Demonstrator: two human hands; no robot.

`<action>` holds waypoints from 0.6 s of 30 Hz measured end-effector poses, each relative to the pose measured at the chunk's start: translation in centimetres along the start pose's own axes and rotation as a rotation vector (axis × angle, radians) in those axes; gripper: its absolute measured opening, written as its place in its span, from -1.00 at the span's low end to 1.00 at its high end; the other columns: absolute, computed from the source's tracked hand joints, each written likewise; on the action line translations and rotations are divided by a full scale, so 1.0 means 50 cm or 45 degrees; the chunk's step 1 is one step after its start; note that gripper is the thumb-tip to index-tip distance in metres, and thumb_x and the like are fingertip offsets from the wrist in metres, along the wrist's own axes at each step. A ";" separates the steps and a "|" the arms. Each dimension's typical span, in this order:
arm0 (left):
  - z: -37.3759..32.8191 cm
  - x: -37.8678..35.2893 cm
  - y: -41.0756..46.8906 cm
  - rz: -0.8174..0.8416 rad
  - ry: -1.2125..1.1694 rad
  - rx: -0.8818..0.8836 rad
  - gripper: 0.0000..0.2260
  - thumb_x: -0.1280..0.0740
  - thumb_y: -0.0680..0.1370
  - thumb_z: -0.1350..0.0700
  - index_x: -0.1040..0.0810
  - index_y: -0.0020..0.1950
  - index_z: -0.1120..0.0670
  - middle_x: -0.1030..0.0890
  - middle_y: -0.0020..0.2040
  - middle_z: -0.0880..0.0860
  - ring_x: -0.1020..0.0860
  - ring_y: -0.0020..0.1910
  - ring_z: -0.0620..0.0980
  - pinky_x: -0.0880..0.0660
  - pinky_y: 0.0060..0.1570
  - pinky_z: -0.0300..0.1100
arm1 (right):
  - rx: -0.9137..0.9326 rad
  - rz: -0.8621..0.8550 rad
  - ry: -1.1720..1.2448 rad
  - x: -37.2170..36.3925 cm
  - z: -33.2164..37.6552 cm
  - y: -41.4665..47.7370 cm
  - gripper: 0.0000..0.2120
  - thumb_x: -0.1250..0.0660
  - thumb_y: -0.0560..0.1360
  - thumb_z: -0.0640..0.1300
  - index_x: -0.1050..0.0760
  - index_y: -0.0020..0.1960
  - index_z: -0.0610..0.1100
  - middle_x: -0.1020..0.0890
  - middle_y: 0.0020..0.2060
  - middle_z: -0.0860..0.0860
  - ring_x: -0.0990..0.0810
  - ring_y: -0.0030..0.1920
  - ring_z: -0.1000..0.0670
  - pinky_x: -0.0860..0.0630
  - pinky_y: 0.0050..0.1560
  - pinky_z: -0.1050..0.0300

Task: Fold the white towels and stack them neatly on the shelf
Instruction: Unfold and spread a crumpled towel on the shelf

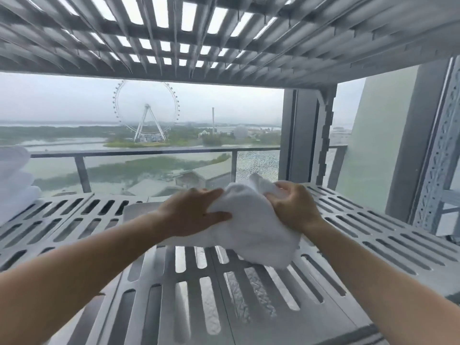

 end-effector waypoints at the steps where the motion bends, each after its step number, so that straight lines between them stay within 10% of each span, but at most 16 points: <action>1: -0.002 0.023 0.013 -0.009 -0.081 -0.019 -0.53 -0.07 0.43 -0.37 -0.43 0.09 -0.06 -0.61 -0.04 0.04 -0.56 -0.10 0.08 -0.45 -0.12 -0.05 | 0.047 -0.083 -0.045 0.024 0.012 0.018 -0.80 -0.38 0.39 0.00 -0.59 -0.01 -0.02 -0.63 -0.16 0.05 -0.57 -0.11 -0.02 -0.40 -0.10 0.21; 7: -0.019 0.065 0.134 0.129 -0.227 0.162 -0.65 -0.23 0.50 -0.23 -0.48 0.18 -0.08 -0.56 0.09 -0.01 -0.53 0.05 0.00 -0.41 0.00 -0.12 | 0.484 -0.474 -0.249 0.136 0.064 0.121 -0.81 -0.39 0.36 -0.20 -0.61 -0.03 -0.04 -0.66 -0.12 -0.05 -0.59 -0.12 -0.04 -0.34 -0.11 0.32; 12: -0.113 -0.030 0.144 0.011 0.152 0.353 -0.55 -0.21 0.55 -0.13 -0.26 0.41 -0.05 -0.35 0.38 0.02 -0.41 0.28 0.07 -0.42 0.19 0.07 | 0.350 0.396 0.046 0.069 -0.061 0.115 -0.76 -0.28 0.52 -0.05 -0.50 0.18 -0.03 -0.60 0.09 0.02 -0.57 0.07 0.04 -0.49 0.05 0.15; 18: -0.216 -0.088 0.063 -0.137 -0.064 0.259 -0.68 -0.14 0.53 -0.12 -0.46 0.18 -0.01 -0.51 0.13 -0.01 -0.49 0.09 0.00 -0.40 0.01 -0.12 | 0.371 0.220 0.363 0.103 -0.179 0.067 -0.58 -0.28 0.40 0.29 -0.40 0.12 0.05 -0.53 0.06 0.06 -0.48 0.03 0.33 -0.41 -0.17 0.54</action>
Point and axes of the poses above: each hand's wrist, its own y-axis towards the middle knuckle, its own x-axis out of the back of the hand, z = x × y, the point moved 2 cm from there along y, towards the middle knuckle
